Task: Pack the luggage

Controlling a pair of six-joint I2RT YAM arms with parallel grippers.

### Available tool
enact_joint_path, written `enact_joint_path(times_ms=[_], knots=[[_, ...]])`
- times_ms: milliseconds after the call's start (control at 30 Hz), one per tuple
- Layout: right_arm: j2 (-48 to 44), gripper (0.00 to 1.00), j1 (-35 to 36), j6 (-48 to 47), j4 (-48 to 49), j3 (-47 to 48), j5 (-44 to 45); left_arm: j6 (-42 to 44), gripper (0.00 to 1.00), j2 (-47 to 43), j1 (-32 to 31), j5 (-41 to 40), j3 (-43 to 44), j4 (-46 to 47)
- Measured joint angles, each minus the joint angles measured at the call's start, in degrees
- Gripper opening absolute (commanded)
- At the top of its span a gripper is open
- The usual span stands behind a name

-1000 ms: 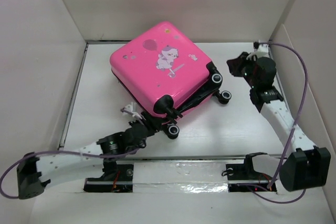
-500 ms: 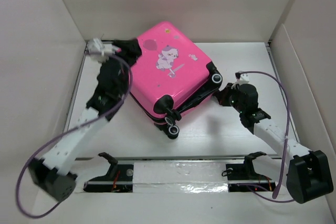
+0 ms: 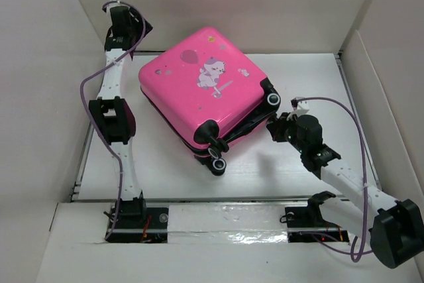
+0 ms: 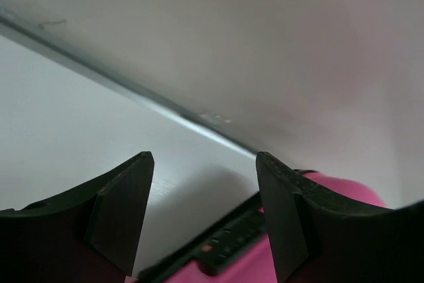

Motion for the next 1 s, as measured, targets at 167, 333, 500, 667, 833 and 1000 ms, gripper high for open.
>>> enact_joint_path(times_ms=[167, 333, 500, 667, 833, 1000], knots=[[0.28, 0.0, 0.61, 0.28, -0.33, -1.05, 2.29, 2.62, 0.6, 9.03, 2.47, 6.82, 3.61, -4.83], [3.37, 0.0, 0.83, 1.18, -0.24, -2.4, 5.42, 4.57, 0.6, 12.87, 1.95, 13.14, 3.61, -5.77], [11.34, 0.0, 0.83, 2.21, 1.49, -2.25, 6.95, 6.32, 0.61, 13.42, 0.17, 17.59, 3.15, -4.39], [17.62, 0.0, 0.7, 2.01, 2.05, 1.33, 9.33, 6.29, 0.6, 12.98, -0.76, 19.52, -3.32, 4.87], [24.81, 0.0, -0.85, -0.04, 3.67, 9.73, 10.95, 3.61, 0.56, 6.71, 0.81, 17.73, -17.44, 13.94], [33.18, 0.0, -3.39, -1.84, 1.46, 15.76, 12.33, -3.17, 0.55, -8.92, 1.6, 10.16, -45.11, 28.13]])
